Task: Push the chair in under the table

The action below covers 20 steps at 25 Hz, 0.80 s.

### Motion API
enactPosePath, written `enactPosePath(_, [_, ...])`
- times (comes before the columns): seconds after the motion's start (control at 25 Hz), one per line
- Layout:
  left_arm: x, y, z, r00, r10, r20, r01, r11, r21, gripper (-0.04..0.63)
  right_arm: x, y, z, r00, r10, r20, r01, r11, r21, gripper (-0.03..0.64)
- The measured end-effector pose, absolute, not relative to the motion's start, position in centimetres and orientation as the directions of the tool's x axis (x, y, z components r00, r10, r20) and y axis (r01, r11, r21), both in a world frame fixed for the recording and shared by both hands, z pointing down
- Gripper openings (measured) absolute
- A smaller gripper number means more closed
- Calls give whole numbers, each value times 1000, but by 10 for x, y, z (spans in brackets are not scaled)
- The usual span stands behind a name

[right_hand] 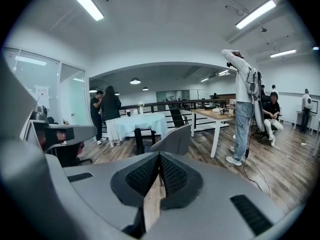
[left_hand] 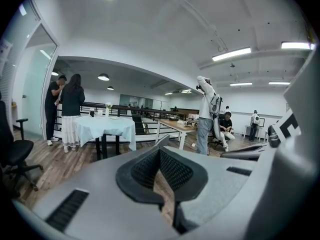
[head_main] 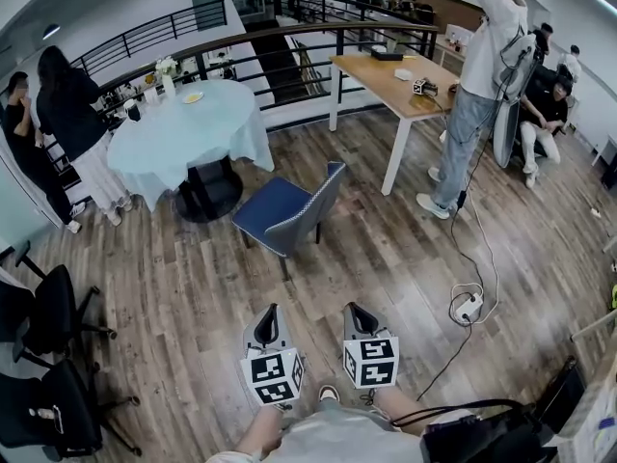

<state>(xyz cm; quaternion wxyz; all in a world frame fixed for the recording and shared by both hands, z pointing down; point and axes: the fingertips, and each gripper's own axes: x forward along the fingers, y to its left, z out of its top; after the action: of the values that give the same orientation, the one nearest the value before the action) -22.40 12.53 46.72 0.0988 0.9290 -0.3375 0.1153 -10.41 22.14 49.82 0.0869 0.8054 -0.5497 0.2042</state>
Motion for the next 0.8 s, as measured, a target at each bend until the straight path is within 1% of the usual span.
enactPosePath(0.2, [-190, 117, 467, 747, -601, 285, -646, -757, 96, -3, -72, 210, 502, 302, -849, 433, -921, -377, -96, 17])
enactPosePath(0.52, [-158, 97, 473, 731, -610, 306, -659, -748, 82, -3, -37, 190, 508, 283, -852, 441, -923, -367, -118, 17])
enactPosePath(0.8, [-130, 86, 478, 742, -590, 320, -639, -766, 71, -3, -9, 189, 517, 305, -836, 456, -901, -408, -146, 17])
